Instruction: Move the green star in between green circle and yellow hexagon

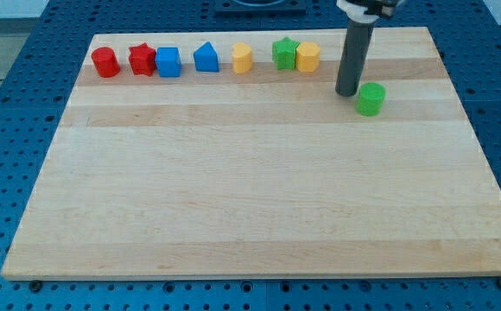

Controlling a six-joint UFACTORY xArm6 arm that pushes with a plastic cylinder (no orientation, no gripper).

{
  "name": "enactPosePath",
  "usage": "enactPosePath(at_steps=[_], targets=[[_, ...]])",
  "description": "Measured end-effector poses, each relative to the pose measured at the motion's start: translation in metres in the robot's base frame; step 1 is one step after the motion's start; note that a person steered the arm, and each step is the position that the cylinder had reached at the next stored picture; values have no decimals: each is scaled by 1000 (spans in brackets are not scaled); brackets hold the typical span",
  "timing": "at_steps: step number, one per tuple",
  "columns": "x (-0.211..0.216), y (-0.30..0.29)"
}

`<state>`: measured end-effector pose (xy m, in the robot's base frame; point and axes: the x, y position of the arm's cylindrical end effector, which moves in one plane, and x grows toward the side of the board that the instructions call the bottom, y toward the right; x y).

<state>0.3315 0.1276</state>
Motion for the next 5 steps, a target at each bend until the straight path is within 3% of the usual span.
enactPosePath(at_steps=[2,3,4,5], targets=[[-30,-18],[-86,-9],[-113,-41],[-106,-101]])
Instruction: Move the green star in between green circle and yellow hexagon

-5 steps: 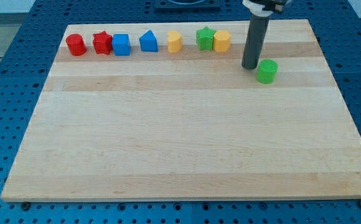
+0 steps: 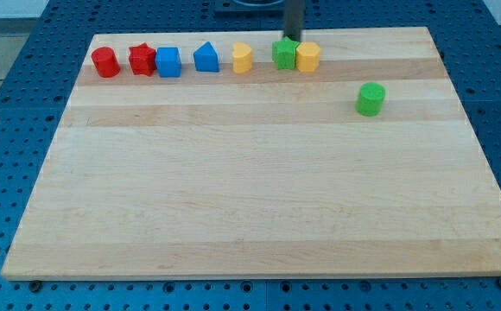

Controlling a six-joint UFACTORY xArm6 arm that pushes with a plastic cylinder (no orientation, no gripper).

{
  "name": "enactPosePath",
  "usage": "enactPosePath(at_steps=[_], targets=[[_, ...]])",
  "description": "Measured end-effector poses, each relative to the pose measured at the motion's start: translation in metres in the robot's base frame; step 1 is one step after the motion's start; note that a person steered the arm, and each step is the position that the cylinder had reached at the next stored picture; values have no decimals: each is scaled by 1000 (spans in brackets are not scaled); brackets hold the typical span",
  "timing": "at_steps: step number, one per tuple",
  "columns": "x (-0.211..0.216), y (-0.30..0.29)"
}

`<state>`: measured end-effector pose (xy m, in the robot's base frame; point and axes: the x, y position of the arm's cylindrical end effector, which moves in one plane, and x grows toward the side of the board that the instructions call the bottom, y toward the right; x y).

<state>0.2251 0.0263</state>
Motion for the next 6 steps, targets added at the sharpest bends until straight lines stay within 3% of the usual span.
enactPosePath(at_steps=[2,3,5,6], targets=[[72,-24],[66,-34],[109,33],[106,34]])
